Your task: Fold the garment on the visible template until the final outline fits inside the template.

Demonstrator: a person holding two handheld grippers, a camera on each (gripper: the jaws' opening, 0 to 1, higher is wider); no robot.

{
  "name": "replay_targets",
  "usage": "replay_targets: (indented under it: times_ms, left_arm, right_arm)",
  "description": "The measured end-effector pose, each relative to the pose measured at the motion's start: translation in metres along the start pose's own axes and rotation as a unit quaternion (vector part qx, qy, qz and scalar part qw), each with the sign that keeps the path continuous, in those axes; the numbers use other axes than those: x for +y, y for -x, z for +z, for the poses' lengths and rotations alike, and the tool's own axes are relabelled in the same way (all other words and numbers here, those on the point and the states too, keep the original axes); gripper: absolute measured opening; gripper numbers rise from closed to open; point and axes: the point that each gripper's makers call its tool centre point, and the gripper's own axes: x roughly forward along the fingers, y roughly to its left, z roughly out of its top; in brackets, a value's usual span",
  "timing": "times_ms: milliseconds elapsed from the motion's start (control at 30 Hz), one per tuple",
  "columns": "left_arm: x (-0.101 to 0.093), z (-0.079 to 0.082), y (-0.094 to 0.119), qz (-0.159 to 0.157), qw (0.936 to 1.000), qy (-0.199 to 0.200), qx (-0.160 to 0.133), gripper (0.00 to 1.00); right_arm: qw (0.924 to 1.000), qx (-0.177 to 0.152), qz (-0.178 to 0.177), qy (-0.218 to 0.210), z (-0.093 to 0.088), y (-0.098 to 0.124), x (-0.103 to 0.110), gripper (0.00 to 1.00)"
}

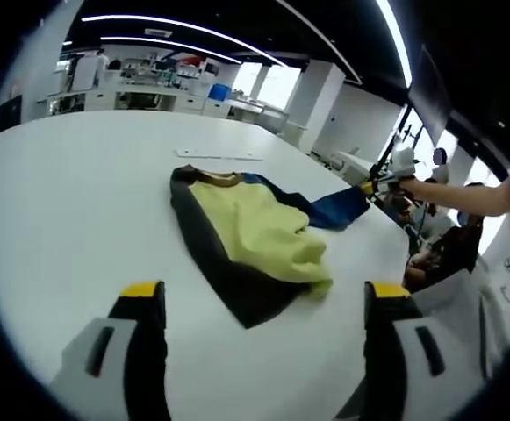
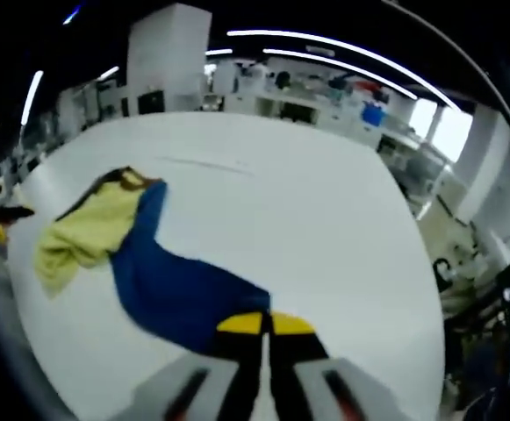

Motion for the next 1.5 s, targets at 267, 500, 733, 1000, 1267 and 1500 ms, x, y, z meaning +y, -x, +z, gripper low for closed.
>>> replay_targets:
  times_ms: [267,500,733,1000,1267,1500]
  left_arm:
    - [0.001,0.001,-0.001,0.008,0.9999,0.009,-0.002,0.91]
    - [0.003,-0.002,-0.004,0.015,0.9998,0.014,0.007,0.91]
    - [0.007,-0.002,-0.007,0.022,0.9996,0.019,0.008,0.91]
    - [0.008,-0.007,-0.007,0.025,0.9993,0.025,0.009,0.9]
    - [0.006,-0.008,-0.006,0.027,0.9992,0.029,0.008,0.9]
    - [0.003,-0.009,-0.009,0.023,0.9993,0.03,0.008,0.9]
  right_arm:
    - [0.9989,0.03,-0.025,-0.026,-0.018,-0.011,-0.038,0.0]
    - [0.9957,0.041,-0.036,-0.075,-0.027,-0.016,-0.061,0.0]
    - [0.9914,0.068,-0.046,-0.102,-0.04,-0.029,-0.071,0.0]
    - [0.9863,0.128,-0.042,-0.094,-0.068,-0.032,-0.058,0.0]
    - [0.9818,0.154,-0.04,-0.103,-0.085,-0.032,-0.054,0.0]
    - [0.9827,0.149,-0.036,-0.103,-0.082,-0.032,-0.054,0.0]
